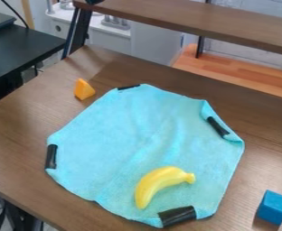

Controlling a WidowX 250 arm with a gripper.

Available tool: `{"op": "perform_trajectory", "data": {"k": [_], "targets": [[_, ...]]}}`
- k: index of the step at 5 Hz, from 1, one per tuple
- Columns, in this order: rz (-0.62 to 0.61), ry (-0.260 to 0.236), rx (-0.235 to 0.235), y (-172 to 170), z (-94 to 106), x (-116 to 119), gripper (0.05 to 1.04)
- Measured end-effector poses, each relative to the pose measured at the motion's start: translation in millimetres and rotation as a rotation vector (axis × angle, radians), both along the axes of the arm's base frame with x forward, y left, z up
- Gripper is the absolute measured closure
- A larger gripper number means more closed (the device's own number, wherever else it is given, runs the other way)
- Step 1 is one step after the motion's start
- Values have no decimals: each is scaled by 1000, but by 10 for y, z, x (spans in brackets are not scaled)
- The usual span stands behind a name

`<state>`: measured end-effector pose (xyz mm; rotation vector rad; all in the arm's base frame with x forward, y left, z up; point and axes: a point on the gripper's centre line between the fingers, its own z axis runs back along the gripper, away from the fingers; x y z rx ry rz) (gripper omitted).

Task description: Move the banana away from the cloth

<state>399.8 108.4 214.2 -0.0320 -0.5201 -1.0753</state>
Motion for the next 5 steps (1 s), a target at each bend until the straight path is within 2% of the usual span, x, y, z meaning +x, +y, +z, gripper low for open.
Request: {"op": "perform_trajectory", "data": {"k": [1,2,3,4,5], "targets": [[9,45,-18,-5,-200,5,83],[52,155,-19,-345,-700,-208,83],[56,190,54,-806,-935,-421,83],[105,205,111,-1026,-1189,-644,83],[108,179,167,-1346,-1320,-805,83]]}}
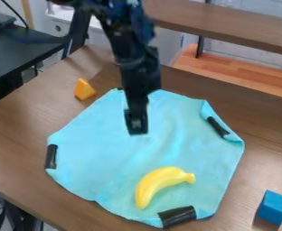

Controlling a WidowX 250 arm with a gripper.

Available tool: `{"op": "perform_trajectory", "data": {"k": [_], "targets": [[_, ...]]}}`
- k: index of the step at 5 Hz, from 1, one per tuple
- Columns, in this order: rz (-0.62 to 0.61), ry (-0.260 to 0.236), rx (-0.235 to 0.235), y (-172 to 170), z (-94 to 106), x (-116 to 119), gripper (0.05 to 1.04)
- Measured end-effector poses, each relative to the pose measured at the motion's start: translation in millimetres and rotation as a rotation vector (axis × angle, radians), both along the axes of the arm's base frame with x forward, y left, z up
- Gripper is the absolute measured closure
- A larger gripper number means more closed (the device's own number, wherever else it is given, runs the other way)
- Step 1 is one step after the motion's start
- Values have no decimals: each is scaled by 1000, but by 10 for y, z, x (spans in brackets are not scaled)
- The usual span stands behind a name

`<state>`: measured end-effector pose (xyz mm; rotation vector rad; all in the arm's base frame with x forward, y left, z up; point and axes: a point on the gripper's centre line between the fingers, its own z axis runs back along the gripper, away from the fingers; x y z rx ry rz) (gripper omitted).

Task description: Move the banana away from the cloth

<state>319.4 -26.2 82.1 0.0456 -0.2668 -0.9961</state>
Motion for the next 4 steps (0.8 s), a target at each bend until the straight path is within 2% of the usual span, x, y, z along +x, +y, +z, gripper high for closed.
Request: {"op": "perform_trajectory", "data": {"k": [1,2,3,4], "targets": [[13,-11,35,-136,-115,-63,83],[-1,-23,105,-305,-234,-103,83],[9,1,128,-294,-365,-164,83],[1,24,130,-374,-457,-252,83]]}}
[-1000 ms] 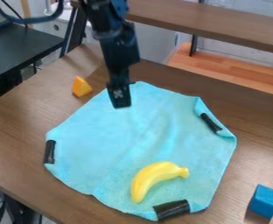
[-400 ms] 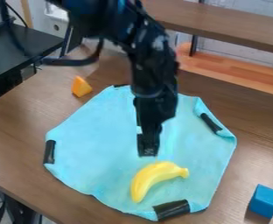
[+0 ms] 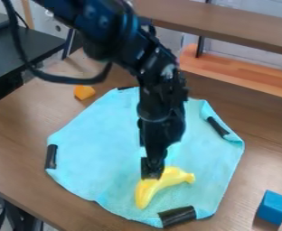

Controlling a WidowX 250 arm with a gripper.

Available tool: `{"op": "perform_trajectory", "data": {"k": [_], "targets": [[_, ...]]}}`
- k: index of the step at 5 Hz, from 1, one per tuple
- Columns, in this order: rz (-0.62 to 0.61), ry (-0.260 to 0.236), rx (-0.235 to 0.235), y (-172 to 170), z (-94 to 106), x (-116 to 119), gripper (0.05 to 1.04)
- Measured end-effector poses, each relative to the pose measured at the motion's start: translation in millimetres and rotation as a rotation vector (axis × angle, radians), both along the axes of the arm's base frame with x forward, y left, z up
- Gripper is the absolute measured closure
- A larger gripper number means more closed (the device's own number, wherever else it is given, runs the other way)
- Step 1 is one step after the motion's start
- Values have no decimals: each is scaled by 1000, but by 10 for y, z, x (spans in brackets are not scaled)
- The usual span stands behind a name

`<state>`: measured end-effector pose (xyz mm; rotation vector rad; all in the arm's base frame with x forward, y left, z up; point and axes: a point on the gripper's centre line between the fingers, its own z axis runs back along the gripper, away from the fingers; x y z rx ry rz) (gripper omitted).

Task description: Move the banana away from the cloth

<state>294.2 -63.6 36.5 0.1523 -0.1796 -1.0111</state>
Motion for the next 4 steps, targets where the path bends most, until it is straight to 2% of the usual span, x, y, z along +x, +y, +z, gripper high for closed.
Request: {"op": "perform_trajectory", "data": {"k": [2,3,4], "targets": [[21,45,-13,-95,-166,-59,83],[18,50,-13,-157,-288,-41,83],[-2,51,-4,-262,-386,23,126]]}}
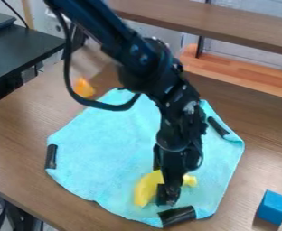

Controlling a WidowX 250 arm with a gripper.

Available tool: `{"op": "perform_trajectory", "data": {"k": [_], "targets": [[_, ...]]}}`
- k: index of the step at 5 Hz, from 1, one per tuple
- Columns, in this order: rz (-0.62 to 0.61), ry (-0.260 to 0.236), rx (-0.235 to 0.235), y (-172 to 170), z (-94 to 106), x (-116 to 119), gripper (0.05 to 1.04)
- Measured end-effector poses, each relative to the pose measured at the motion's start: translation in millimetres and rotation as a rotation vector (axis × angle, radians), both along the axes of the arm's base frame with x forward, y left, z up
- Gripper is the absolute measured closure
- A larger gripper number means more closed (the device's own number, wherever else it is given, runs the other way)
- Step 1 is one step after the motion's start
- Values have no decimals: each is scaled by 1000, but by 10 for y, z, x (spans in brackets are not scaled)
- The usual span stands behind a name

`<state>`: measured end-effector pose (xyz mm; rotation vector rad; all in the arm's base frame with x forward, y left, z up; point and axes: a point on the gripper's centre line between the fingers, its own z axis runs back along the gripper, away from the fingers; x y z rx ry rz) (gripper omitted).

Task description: Move the banana away from the cloth

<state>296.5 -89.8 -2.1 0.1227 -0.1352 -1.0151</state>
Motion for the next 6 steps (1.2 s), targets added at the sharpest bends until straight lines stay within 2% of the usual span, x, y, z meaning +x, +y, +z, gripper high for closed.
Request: {"op": "perform_trajectory", "data": {"k": [1,2,4,5,6], "targets": [[14,-16,0,-46,32,83,382],[10,11,-29,-91,88,104,565],[81,4,-106,-108,622,392,566],[138,31,-132,-200,660,684,566],[220,82,-149,-321,603,968,566]]}}
